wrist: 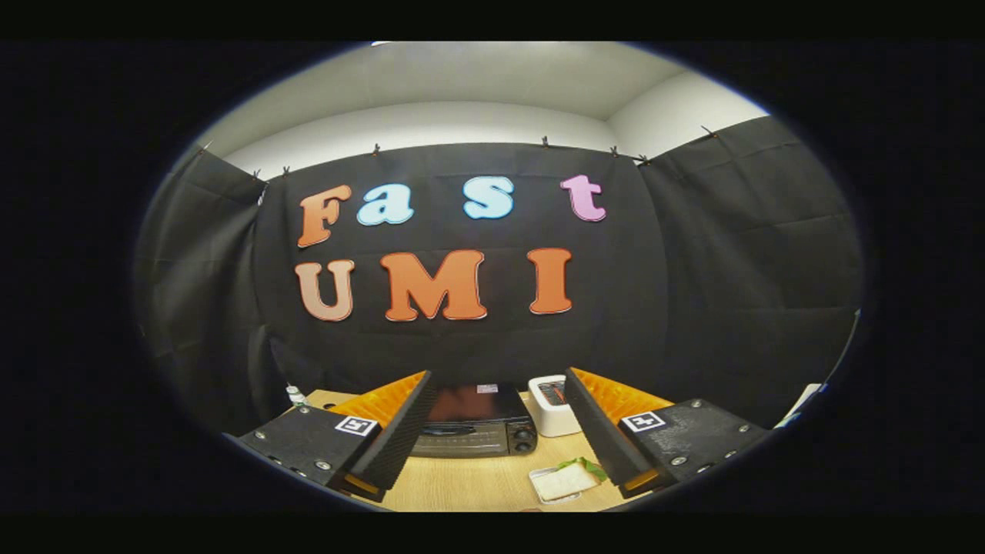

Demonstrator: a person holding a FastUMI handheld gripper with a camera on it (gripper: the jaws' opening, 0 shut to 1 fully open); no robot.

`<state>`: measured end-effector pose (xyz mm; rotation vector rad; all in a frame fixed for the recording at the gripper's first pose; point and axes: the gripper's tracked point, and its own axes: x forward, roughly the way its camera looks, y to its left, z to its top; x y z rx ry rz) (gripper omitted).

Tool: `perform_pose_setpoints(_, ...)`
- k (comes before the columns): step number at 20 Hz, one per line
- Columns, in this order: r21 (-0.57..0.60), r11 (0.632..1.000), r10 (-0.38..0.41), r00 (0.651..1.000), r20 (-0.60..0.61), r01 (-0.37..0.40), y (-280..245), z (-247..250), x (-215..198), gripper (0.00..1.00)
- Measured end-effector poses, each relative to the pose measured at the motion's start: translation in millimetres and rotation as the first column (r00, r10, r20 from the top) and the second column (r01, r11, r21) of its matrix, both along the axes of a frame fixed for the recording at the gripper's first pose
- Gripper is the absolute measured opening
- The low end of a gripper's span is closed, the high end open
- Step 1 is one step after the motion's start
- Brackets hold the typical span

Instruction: Open the toaster oven, put the food inside, and close the toaster oven door.

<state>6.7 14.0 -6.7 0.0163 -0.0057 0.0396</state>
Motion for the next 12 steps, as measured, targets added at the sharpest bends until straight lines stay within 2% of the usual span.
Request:
perform_pose_setpoints(5, 0.004, 0.999, 0.051, 0.998, 0.044, -0.051, 33, -7, 17, 0.99)
perform_pose_setpoints(12, -0.012, 0.991, 0.133, 0.99, 0.049, -0.133, 96, -51, 58, 0.99)
